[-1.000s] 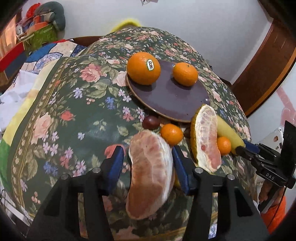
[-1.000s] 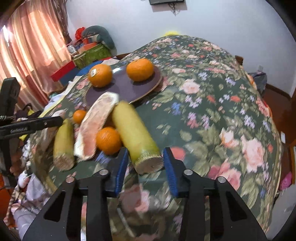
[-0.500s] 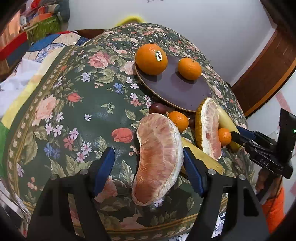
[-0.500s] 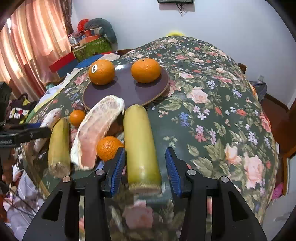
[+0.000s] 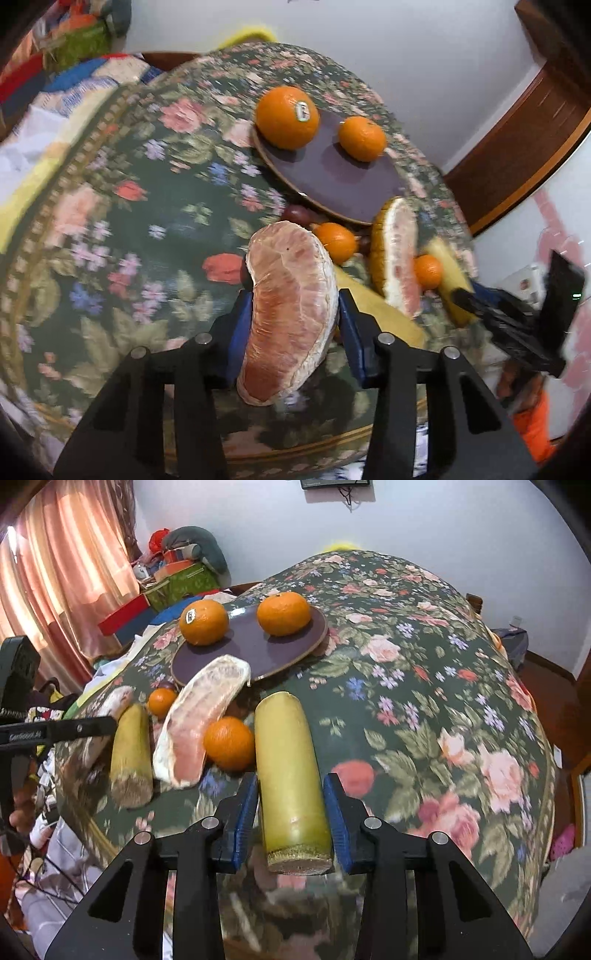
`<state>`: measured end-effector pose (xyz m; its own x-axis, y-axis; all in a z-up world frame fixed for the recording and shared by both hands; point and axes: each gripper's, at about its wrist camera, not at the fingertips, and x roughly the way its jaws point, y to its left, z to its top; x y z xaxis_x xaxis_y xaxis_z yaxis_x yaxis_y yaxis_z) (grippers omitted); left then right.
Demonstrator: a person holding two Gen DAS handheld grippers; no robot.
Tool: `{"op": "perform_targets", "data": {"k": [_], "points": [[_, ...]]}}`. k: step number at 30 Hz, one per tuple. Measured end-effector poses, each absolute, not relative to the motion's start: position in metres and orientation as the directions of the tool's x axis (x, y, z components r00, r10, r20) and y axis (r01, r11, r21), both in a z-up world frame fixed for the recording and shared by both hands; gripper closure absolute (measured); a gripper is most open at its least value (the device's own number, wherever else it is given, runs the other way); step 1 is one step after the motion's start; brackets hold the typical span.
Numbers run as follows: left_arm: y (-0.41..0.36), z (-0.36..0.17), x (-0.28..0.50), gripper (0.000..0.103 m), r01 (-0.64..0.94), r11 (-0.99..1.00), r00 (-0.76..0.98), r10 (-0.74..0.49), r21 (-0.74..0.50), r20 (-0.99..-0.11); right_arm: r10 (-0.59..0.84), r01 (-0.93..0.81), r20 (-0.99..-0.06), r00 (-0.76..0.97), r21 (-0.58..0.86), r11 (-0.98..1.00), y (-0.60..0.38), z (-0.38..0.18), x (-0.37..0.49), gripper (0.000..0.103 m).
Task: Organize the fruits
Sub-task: 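Lift the pomelo segment with the left gripper while the right carries the cylinder toward the plate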
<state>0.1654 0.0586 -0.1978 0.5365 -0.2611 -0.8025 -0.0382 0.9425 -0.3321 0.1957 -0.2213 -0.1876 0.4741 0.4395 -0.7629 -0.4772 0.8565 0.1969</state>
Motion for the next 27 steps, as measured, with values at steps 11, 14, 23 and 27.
{"op": "perform_targets", "data": {"k": [11,14,23,27], "points": [[0.075,-0.201,0.151,0.058,-0.058,0.983,0.528,-0.119,-0.175,-0.841,0.418,-0.489,-0.769,0.483,0.159,0.857,-0.218,-0.176,0.194,0.069],[0.07,-0.207,0.155,0.058,-0.052,0.988,0.52,-0.098,-0.146,-0.848,0.39,-0.493,-0.782,0.486,0.123,0.861,-0.21,-0.181,0.202,0.069],[0.058,-0.212,0.167,0.058,-0.022,0.997,0.527,-0.054,-0.077,-0.848,0.396,-0.497,-0.797,0.456,0.142,0.856,-0.202,-0.198,0.215,0.065],[0.055,-0.212,0.17,0.058,-0.022,0.997,0.536,-0.045,-0.068,-0.843,0.413,-0.484,-0.788,0.456,0.17,0.859,-0.205,-0.197,0.215,0.067]]}}
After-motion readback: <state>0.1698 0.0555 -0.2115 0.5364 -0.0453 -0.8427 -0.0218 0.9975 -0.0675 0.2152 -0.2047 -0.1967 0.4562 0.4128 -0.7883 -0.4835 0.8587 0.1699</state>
